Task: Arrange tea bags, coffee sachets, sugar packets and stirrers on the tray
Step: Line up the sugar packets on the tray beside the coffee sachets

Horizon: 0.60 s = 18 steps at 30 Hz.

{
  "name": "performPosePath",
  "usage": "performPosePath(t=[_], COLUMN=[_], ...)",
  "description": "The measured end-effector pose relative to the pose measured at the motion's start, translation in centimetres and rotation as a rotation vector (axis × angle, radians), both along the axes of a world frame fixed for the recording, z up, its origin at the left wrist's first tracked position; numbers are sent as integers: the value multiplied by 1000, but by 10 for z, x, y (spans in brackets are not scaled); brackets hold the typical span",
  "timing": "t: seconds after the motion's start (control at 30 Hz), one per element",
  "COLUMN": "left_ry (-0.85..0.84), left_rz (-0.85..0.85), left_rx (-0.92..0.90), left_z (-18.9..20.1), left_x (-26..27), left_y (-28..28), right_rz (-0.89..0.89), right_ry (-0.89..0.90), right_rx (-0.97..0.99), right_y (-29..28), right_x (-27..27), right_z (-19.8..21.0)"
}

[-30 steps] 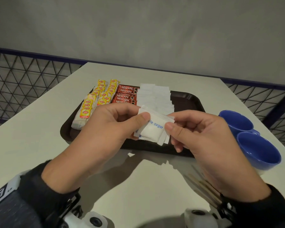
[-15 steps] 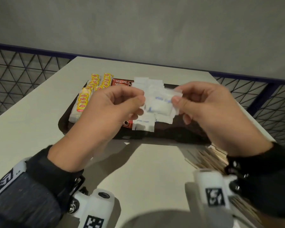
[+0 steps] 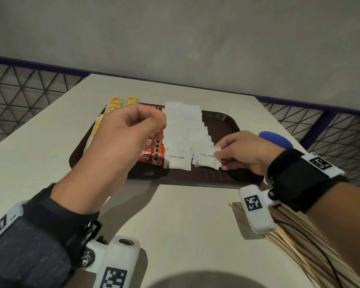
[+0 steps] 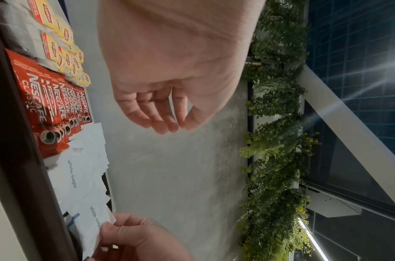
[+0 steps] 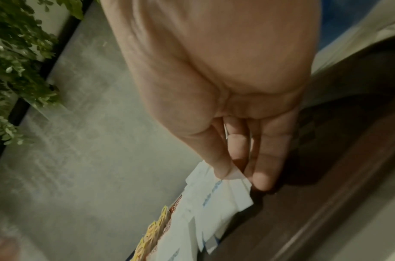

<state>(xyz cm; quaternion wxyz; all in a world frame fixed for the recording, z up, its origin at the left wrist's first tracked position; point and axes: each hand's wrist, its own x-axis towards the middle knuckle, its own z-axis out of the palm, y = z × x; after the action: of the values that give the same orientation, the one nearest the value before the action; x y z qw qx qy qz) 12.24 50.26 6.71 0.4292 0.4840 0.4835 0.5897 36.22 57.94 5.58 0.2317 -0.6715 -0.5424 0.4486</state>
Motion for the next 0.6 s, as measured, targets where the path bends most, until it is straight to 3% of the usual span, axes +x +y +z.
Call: performPosePath(t=[0.13, 0.4, 0.6], left_ry=[12, 35, 47], left_rz=[0, 10, 11], left_rx=[12, 22, 28], left_z=[0, 1, 0], left_x=[0, 0, 0], left_y=[0, -1, -1], right_rz=[43, 192, 229], right_ry=[-87, -512, -635], right_rx=[41, 157, 213], right_y=[1, -1, -1], right_x=[-8, -20, -16], right_z=[0, -2, -1])
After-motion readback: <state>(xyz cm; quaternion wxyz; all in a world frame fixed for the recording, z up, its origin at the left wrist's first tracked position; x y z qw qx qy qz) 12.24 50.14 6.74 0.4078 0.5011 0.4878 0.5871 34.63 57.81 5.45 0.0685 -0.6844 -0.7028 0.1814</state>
